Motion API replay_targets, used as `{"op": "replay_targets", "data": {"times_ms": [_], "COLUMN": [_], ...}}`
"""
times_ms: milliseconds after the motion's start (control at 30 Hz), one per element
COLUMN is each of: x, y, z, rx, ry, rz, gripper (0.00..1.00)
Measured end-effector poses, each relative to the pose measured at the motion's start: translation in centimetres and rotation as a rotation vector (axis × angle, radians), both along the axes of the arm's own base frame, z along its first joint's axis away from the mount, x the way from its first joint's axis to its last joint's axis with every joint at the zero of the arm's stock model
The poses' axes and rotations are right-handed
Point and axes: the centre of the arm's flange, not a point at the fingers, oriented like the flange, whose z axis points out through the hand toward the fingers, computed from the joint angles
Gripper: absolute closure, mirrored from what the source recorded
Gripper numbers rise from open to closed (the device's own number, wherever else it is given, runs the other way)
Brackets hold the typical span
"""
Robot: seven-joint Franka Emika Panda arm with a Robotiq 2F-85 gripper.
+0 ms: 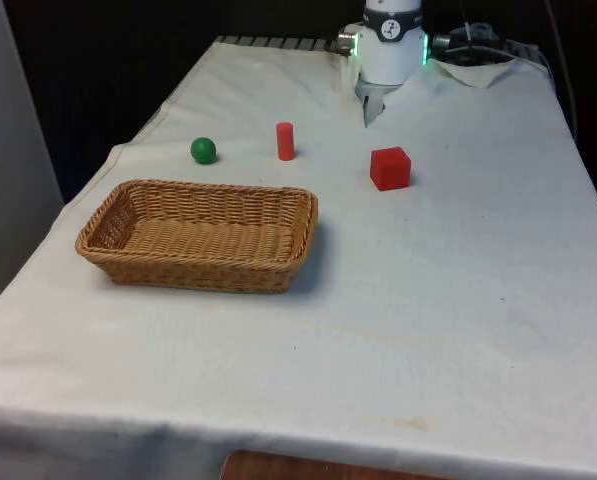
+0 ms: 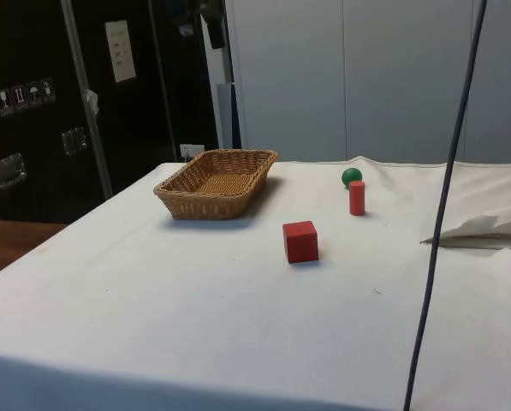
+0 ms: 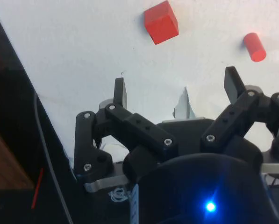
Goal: Pick up the object to the left of the cylinder and place it into the basket.
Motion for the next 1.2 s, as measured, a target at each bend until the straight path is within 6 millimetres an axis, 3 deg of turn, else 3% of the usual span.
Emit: {"op": "replay_targets", "data": {"times_ms": [1200], "x": [-4.7], "y": [4.1], "z": [-4.3], "rx": [-0.044], "ry": [-0.147], "rz": [0.033], "gripper": [0.00]}}
